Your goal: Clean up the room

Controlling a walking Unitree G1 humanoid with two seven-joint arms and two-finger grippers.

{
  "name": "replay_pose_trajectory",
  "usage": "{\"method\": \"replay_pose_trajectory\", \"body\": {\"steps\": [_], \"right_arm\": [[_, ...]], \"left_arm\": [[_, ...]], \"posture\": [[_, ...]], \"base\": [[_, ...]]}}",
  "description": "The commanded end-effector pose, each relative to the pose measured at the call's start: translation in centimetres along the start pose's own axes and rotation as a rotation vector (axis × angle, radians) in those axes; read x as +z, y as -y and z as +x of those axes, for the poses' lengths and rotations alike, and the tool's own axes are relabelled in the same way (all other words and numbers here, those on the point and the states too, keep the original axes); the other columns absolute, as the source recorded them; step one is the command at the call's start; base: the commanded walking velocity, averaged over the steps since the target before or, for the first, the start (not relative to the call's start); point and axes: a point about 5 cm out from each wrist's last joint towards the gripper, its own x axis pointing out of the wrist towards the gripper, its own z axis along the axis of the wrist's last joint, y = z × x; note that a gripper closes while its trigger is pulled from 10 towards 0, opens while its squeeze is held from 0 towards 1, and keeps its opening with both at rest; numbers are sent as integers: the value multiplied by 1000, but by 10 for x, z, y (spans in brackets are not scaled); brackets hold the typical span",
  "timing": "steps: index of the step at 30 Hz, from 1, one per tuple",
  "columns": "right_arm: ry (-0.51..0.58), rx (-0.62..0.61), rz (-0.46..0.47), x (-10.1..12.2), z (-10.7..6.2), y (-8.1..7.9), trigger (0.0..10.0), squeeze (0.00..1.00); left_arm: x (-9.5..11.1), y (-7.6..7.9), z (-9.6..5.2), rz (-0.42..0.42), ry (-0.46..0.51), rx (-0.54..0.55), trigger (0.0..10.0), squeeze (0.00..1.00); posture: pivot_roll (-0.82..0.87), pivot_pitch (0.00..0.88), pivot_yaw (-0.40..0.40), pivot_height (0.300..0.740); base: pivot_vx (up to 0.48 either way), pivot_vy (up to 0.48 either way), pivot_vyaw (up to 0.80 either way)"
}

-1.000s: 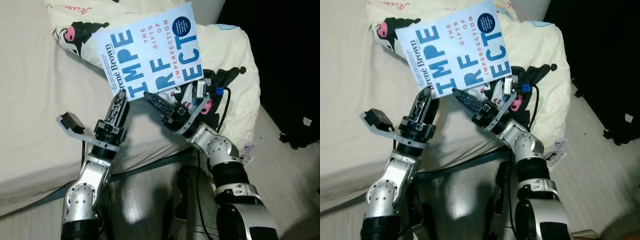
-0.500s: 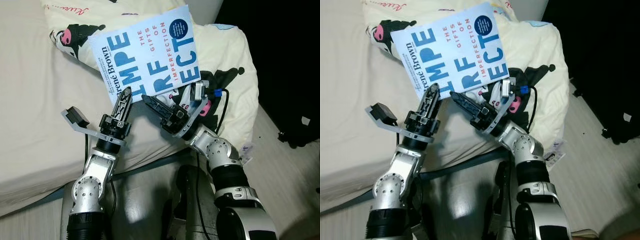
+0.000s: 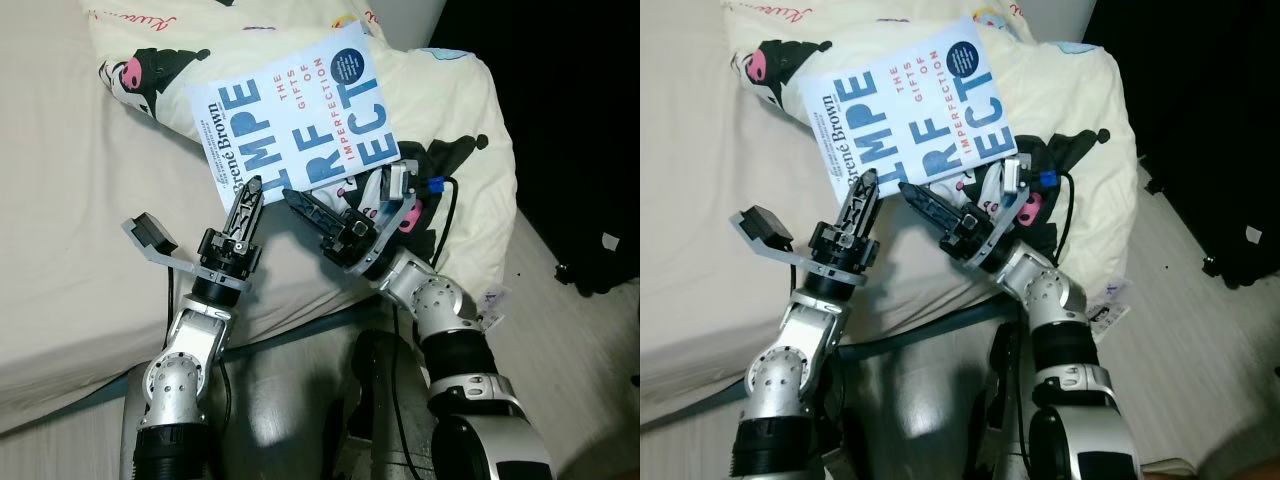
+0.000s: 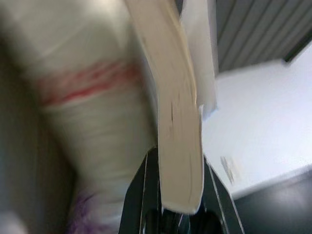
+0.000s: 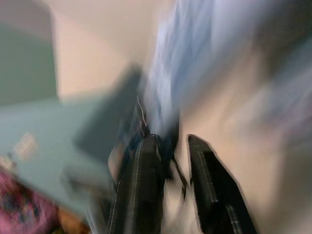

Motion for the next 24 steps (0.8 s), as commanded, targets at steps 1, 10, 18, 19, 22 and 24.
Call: {"method": "replay_pose_trajectory", "body": {"steps": [1, 10, 18, 19, 22, 24], "right_arm": [[-69, -37, 48, -24, -1, 5, 10000, 1000], [-47, -154, 63, -37, -31, 14, 10000, 1000], [39, -193, -90, -12, -59, -7, 10000, 1000], [65, -236, -157, 4, -67, -10, 10000, 1000], [99, -341, -289, 30, -82, -12, 10000, 1000], [99, -341, -289, 30, -82, -12, 10000, 1000]], "left_arm": [[13, 10, 5, 38, 57, -49, 0, 0], [41, 18, 21, 144, 123, -61, 0, 0], [55, 31, 35, 264, 148, -85, 0, 0], [55, 33, 38, 318, 128, -75, 0, 0], [56, 34, 42, 408, 99, -55, 0, 0], [56, 34, 42, 408, 99, -55, 0, 0]], "posture": [[80, 341, -73, 520], [71, 278, -83, 520], [47, 217, -84, 520], [45, 210, -83, 520], [36, 189, -74, 520], [36, 189, -74, 520]], "base": [[0, 0, 0], [0, 0, 0], [0, 0, 0], [0, 0, 0], [0, 0, 0], [0, 0, 0]]}}
